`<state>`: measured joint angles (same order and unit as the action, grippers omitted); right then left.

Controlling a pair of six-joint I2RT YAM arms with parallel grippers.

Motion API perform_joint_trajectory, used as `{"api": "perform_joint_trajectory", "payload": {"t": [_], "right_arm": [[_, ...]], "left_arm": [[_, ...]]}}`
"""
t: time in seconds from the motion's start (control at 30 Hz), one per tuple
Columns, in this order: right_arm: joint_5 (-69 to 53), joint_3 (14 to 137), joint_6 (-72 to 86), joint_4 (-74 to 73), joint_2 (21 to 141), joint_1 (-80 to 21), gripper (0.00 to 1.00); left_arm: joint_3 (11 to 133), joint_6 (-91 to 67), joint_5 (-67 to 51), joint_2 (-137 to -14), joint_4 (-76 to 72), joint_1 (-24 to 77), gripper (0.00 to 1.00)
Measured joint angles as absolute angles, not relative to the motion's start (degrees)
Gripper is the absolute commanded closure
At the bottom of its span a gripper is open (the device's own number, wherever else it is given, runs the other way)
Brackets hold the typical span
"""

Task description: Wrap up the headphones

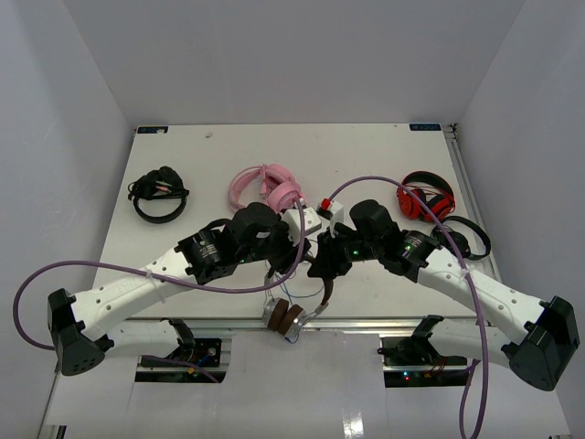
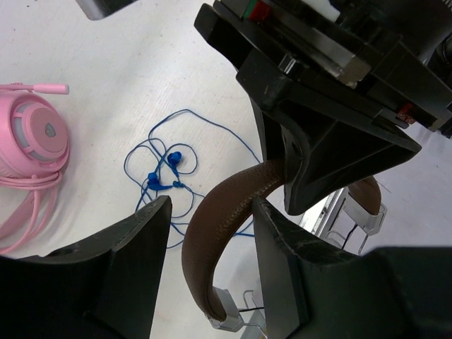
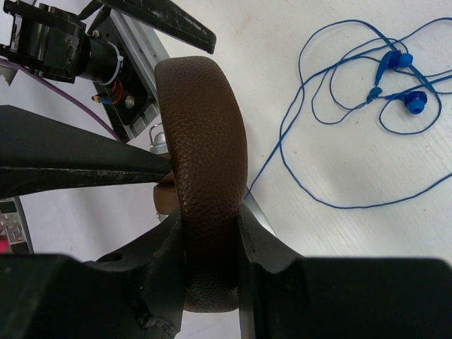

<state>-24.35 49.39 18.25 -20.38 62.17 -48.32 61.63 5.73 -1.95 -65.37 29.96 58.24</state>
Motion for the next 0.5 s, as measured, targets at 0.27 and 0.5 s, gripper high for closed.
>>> {"api": "perform_joint_trajectory", "payload": {"t": [0.27, 0.5], "right_arm": [[-24.5, 49.4, 18.4, -21.4, 62.2, -48.2, 0.92], [-24.2, 50.1, 18.4, -23.2, 61.7, -48.2, 0.92]], "left_arm": [[61.6, 7.6, -3.2, -65.9, 29.9, 58.2, 0.42], [61.5, 8.8, -5.1, -65.8, 30.0, 58.3, 0.39]]}}
